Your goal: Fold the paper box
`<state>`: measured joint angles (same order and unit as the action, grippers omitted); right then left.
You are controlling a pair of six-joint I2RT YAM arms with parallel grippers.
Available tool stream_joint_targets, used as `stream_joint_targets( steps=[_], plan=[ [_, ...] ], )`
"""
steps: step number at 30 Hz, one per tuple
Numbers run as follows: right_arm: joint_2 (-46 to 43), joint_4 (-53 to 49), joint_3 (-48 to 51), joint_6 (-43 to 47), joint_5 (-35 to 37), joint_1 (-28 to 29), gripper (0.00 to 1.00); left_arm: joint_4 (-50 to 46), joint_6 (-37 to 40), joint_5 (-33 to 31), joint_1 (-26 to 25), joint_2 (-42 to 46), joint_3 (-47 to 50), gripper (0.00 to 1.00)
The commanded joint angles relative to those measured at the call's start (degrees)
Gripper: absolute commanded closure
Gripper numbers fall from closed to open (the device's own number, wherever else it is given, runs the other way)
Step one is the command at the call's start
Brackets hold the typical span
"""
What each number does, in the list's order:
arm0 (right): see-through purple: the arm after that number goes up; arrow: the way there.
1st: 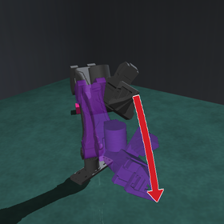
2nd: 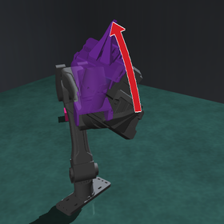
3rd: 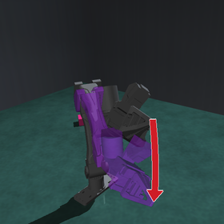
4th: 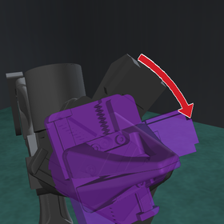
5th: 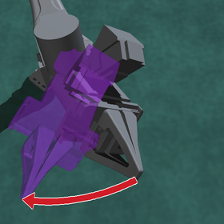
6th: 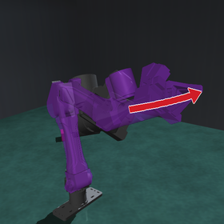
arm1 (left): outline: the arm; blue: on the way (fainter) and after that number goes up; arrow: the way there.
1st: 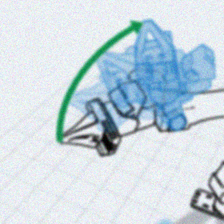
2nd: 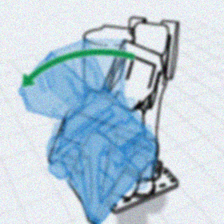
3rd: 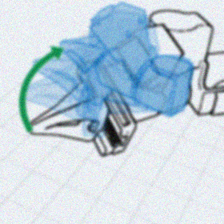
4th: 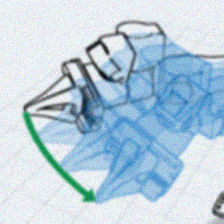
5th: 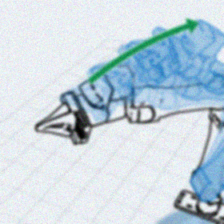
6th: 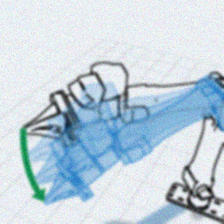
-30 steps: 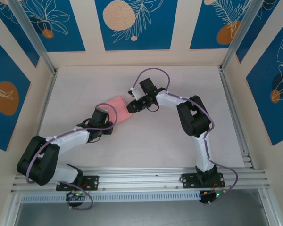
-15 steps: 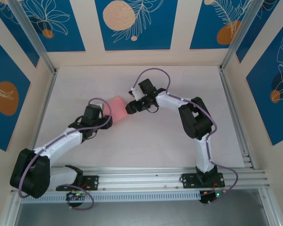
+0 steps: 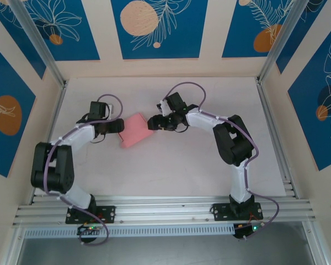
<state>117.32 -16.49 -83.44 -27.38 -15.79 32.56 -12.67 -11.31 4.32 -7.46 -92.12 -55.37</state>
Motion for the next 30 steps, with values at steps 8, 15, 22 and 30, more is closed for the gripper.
stream_joint_targets(
  steps=[8,15,22,30],
  plan=[
    [3.27,7.39,0.00,-7.43,-9.85,-2.33,0.24,-6.70,1.69,10.91,5.23,-10.69,-7.27,0.52],
    [9.90,11.10,-5.02,-11.74,-17.36,-3.38,0.23,-11.87,3.38,14.58,6.54,-16.38,-11.76,0.60],
    [13.74,13.89,-7.60,-16.49,-21.29,-3.18,0.21,-17.00,4.76,17.08,7.44,-21.43,-15.83,0.72],
    [16.98,12.75,-10.06,-19.10,-20.59,-1.88,0.21,-20.48,5.03,22.09,9.43,-26.04,-19.62,0.85]
  ],
)
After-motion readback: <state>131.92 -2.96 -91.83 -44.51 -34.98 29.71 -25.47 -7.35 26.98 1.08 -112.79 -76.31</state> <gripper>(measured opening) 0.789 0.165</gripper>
